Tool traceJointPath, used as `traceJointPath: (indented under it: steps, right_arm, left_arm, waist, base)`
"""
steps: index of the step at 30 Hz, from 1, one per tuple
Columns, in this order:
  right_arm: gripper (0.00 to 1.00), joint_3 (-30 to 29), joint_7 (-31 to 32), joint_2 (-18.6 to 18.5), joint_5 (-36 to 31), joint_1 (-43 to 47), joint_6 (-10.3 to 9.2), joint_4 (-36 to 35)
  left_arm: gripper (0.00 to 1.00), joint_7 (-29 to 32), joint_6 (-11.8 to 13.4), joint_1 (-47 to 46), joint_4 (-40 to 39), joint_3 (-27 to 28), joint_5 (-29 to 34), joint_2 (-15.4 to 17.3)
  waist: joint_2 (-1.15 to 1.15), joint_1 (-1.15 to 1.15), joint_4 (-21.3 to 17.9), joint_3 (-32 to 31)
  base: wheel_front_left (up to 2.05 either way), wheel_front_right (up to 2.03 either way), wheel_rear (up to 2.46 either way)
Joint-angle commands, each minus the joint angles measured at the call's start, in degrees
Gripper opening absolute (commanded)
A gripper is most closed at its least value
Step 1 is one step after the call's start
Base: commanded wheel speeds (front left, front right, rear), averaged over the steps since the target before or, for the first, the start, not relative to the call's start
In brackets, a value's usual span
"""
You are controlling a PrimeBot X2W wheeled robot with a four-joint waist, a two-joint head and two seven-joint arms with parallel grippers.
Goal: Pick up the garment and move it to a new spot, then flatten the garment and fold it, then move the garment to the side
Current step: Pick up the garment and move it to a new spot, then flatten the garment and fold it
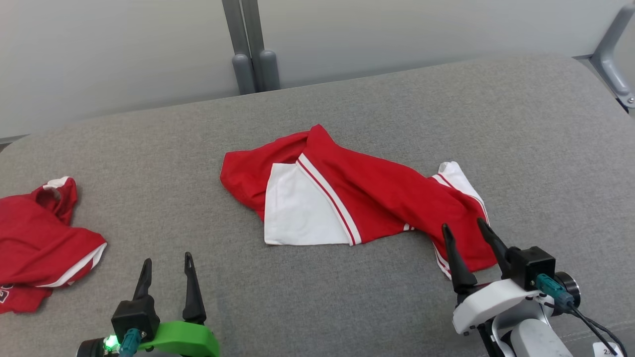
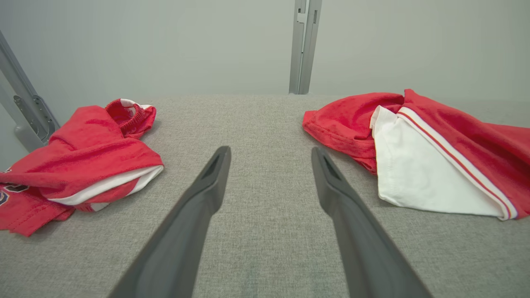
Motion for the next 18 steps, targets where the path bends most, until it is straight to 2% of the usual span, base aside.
traceJointPath:
  steps: [1, 8, 18]
  right_arm:
    - [1.0, -1.03, -0.19, -0.3, -0.46, 0.83, 0.0, 0.17]
    - [1.0, -7.89, -0.18, -1.06, -1.66, 0.61, 0.0, 2.81]
    - [1.0, -13.36, -0.19, -1.89, -3.74, -2.25, 0.0, 12.99]
  left_arm:
    - [1.0, 0.02, 0.35, 0.67, -0.35, -0.18, -0.58, 0.1]
    - [1.0, 0.03, 0.14, -0.61, -0.97, -2.26, -1.34, 0.12]
    - [1.0, 0.03, 0.1, -2.51, -0.81, -3.78, -1.31, 0.13]
  waist:
    - [0.0, 0.0, 0.7, 0.15]
    - [0.0, 0.0, 1.94, 1.57]
    - [0.0, 0.0, 3.85, 4.09]
  base:
    - [0.0, 0.0, 0.0]
    - [0.0, 0.0, 0.0]
    - [0.0, 0.0, 0.0]
